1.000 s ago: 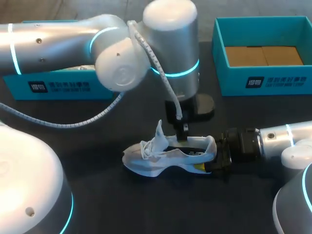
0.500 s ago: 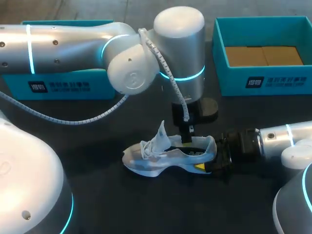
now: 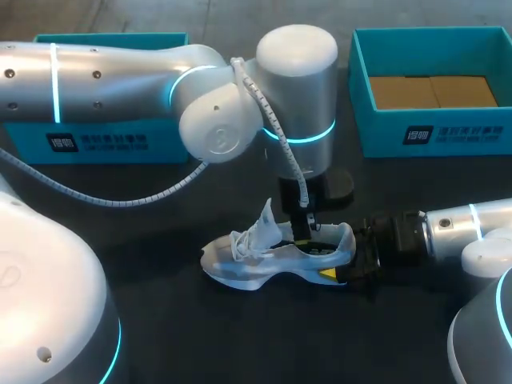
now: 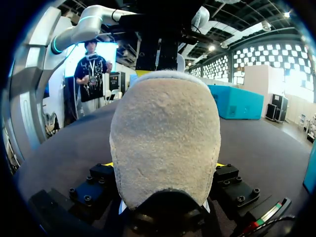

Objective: Take the shoe out of the shoebox, open the shoe tongue, remove and reinsert the insole, then place the shoe into the shoebox

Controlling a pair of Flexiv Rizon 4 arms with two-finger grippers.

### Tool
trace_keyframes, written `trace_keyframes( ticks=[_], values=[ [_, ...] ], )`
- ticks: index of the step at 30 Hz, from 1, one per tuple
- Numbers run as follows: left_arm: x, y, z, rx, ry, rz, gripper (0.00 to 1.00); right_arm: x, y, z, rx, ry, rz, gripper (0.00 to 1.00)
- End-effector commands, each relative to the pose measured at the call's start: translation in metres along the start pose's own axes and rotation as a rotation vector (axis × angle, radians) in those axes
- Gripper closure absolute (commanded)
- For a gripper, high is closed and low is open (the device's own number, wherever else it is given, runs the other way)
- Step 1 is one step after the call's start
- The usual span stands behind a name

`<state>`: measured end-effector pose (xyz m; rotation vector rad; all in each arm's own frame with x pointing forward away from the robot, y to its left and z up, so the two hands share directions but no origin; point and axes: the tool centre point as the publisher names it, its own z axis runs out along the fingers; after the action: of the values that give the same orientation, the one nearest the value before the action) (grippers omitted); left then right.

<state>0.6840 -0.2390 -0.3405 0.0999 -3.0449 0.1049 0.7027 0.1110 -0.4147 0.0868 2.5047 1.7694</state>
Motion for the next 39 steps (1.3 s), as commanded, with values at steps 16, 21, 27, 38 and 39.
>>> trace_keyframes(
  ticks=[16, 21, 27, 38, 39],
  values=[
    [0.001, 0.006, 0.023, 0.003, 0.066, 0.037, 1.00, 0.001, 0.001, 0.001, 0.003, -0.001, 0.000, 1.00],
    [-0.001, 0.011, 0.027, 0.014, 0.116, 0.024, 1.00, 0.001, 0.001, 0.001, 0.003, -0.001, 0.000, 1.00],
    [0.002, 0.017, 0.036, 0.013, 0.158, 0.028, 1.00, 0.001, 0.001, 0.001, 0.003, -0.001, 0.000, 1.00],
    [0.014, 0.018, 0.059, -0.005, 0.114, 0.061, 1.00, 0.001, 0.001, 0.001, 0.003, -0.001, 0.000, 1.00],
    [0.014, 0.018, 0.061, -0.004, 0.106, 0.063, 1.00, 0.001, 0.001, 0.001, 0.003, -0.001, 0.000, 1.00]
  ],
)
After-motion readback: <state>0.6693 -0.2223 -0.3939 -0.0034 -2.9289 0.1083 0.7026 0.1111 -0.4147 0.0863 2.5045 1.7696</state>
